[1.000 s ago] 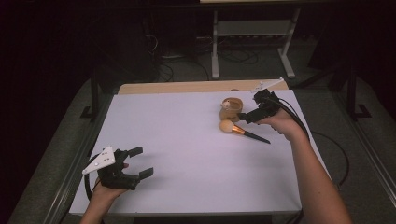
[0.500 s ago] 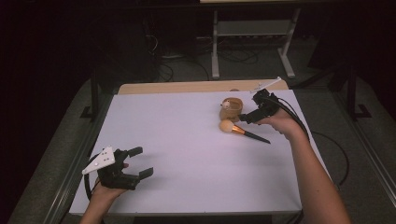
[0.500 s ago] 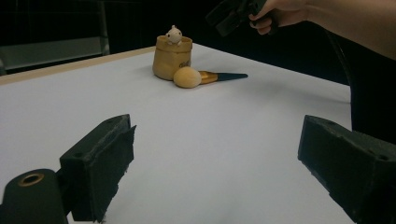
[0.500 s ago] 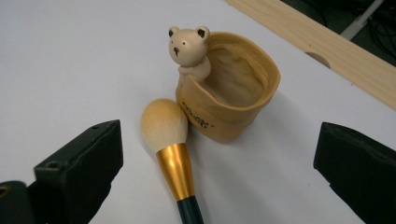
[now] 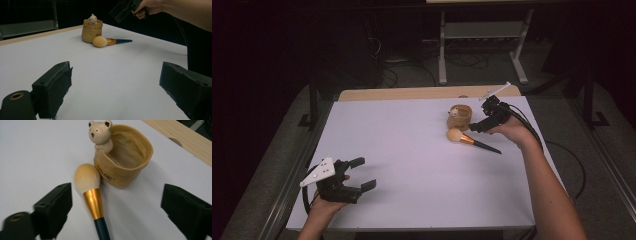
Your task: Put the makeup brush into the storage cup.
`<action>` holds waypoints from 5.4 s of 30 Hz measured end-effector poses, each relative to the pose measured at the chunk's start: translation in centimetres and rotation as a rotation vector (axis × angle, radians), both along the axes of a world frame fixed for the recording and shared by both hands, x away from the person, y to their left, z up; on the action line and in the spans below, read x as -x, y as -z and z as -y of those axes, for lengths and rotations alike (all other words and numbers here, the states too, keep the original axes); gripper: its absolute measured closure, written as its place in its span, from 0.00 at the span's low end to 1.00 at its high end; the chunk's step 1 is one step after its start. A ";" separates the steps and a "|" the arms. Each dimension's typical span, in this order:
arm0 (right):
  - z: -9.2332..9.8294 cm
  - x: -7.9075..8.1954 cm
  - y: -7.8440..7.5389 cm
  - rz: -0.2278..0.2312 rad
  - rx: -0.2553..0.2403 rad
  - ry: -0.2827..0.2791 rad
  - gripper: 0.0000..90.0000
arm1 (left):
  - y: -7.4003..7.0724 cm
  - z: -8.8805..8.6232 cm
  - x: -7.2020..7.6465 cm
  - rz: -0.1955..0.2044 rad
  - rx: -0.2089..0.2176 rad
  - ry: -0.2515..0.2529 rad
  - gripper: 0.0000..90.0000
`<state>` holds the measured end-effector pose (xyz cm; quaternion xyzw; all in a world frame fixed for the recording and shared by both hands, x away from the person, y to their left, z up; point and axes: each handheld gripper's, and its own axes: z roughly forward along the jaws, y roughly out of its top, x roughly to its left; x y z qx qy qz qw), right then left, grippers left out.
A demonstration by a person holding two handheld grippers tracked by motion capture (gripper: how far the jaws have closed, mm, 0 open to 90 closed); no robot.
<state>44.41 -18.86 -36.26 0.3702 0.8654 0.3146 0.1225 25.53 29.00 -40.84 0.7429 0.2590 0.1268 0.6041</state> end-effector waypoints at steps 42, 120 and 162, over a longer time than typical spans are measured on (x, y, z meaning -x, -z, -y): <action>-1.8 -0.6 2.5 -0.121 0.168 -0.128 0.36 | 0.0 0.1 0.0 -0.002 0.005 0.002 0.11; -6.0 -2.5 5.9 -0.241 0.322 -0.283 0.68 | 0.0 0.1 0.1 -0.001 0.019 0.004 0.11; -5.0 -1.4 4.1 -0.172 0.214 -0.254 0.69 | 0.0 0.2 0.1 -0.004 0.018 0.003 0.11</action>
